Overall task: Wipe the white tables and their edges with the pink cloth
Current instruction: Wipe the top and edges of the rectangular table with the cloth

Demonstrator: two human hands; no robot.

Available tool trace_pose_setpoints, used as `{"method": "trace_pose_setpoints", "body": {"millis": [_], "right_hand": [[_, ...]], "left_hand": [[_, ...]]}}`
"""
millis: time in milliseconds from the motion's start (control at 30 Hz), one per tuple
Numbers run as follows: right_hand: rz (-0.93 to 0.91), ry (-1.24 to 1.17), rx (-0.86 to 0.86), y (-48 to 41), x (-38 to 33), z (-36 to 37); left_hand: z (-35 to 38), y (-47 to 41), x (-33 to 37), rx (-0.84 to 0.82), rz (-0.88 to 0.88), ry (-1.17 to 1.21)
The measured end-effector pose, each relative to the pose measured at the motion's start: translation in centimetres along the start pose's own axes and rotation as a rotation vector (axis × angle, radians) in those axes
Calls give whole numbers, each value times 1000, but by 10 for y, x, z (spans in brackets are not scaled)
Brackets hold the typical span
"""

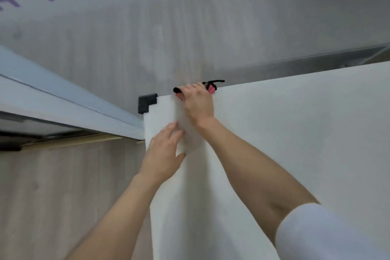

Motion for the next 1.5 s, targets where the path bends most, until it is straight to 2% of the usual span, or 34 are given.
{"method": "trace_pose_setpoints", "body": {"millis": [100,167,267,400,533,700,833,933,1000,1133,1233,1367,1500], "right_hand": [[-56,80,-241,-10,-60,30],[-79,185,-337,-17,-57,28],[39,287,-296,-17,-3,-19],[228,273,-167,31,50,-109],[310,72,-220,139,44,-167],[382,-315,-239,311,-37,-236],[426,-342,-134,421,-70,-288],[511,-328,10,489,-62,-339],[563,-262,100,530,-45,-375],[587,45,140,606,0,-437],[614,147,159,662,50,-470],[672,149,166,727,133,-504],[730,143,80,774,202,-539]], "left_hand": [[-12,42,-31,-7,-83,20],[-19,69,-45,-7,-131,21],[-22,111,-54,-46,-164,23],[-25,152,-58,-82,-131,4],[-31,187,-38,-57,-69,9],[-37,223,-6,-4,79,-122],[-24,252,50,-17,293,-260],[-5,271,110,-125,482,-419],[1,283,157,-139,589,-459],[13,299,257,-91,751,-515],[37,300,332,-64,840,-559],[91,309,434,-51,925,-637],[145,311,524,-35,935,-667]]}}
Point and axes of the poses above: each hand's wrist, its own y-axis away from the middle knuckle, its own z-axis out of the palm, x = y × z, the point moved 5 cm from there along -y, towards the middle knuckle, and after that the axes turned 2 degrees about z, right-handed, at the moved point
